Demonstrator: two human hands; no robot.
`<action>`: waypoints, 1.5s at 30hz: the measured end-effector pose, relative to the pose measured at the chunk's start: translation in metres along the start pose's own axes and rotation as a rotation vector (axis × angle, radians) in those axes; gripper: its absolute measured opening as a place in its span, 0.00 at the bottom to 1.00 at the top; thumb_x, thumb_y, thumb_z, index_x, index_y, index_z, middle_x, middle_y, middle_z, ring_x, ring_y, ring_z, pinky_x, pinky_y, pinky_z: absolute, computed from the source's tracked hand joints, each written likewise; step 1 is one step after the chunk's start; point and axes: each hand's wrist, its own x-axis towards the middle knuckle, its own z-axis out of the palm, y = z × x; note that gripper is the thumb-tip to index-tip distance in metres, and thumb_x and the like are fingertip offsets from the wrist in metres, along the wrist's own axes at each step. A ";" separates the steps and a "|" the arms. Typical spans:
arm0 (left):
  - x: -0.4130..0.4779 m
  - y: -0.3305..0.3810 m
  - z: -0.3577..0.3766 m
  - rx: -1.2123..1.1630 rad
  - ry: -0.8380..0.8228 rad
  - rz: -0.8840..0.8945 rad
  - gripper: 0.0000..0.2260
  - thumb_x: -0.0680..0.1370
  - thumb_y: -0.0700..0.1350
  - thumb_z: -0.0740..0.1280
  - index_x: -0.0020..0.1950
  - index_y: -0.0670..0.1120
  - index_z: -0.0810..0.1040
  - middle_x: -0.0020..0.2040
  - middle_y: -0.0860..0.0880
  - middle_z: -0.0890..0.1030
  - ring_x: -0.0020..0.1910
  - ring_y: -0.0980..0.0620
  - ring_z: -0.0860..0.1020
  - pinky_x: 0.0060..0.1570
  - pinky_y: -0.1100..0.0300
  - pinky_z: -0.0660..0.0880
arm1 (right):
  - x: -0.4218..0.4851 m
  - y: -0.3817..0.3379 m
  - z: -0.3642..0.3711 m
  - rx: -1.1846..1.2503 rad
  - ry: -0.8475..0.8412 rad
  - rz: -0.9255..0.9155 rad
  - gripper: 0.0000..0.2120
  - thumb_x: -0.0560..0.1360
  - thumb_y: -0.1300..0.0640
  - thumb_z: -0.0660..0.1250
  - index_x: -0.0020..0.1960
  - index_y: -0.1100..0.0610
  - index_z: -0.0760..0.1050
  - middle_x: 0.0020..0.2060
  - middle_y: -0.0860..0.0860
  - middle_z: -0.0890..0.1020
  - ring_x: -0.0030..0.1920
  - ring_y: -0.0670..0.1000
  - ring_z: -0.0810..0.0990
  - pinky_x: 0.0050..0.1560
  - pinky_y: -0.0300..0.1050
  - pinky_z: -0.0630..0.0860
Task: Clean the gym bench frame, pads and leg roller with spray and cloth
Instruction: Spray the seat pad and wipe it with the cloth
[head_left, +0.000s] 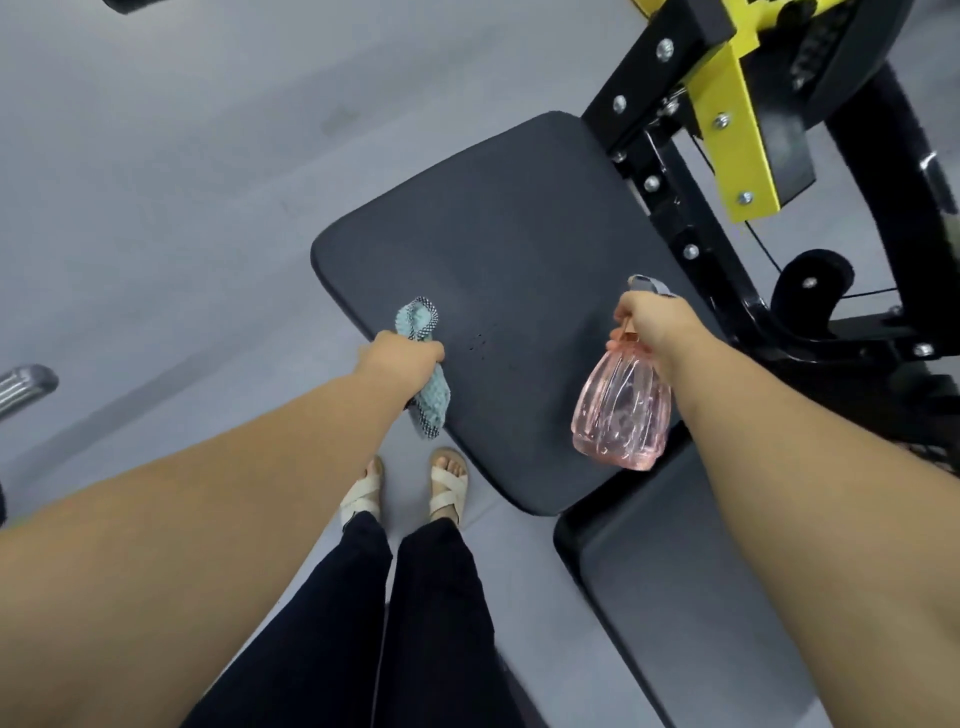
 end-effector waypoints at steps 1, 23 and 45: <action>-0.001 0.001 0.001 0.036 -0.001 -0.003 0.22 0.71 0.49 0.67 0.61 0.41 0.70 0.58 0.40 0.75 0.51 0.42 0.77 0.54 0.51 0.77 | -0.001 0.009 -0.006 0.009 0.008 0.030 0.07 0.73 0.63 0.61 0.51 0.62 0.71 0.34 0.56 0.74 0.21 0.50 0.76 0.31 0.40 0.76; -0.049 -0.026 0.049 0.458 -0.070 0.212 0.21 0.76 0.47 0.63 0.66 0.39 0.68 0.66 0.43 0.67 0.71 0.42 0.62 0.63 0.48 0.70 | -0.081 0.159 -0.008 -0.201 -0.210 0.006 0.18 0.69 0.60 0.64 0.58 0.59 0.77 0.35 0.53 0.75 0.31 0.51 0.74 0.36 0.46 0.78; -0.064 -0.019 0.020 0.204 -0.118 0.093 0.10 0.75 0.45 0.66 0.54 0.44 0.72 0.44 0.45 0.74 0.40 0.47 0.73 0.33 0.61 0.67 | -0.046 0.053 -0.005 -0.035 -0.293 -0.168 0.06 0.71 0.61 0.64 0.49 0.57 0.74 0.37 0.55 0.74 0.32 0.51 0.73 0.38 0.43 0.77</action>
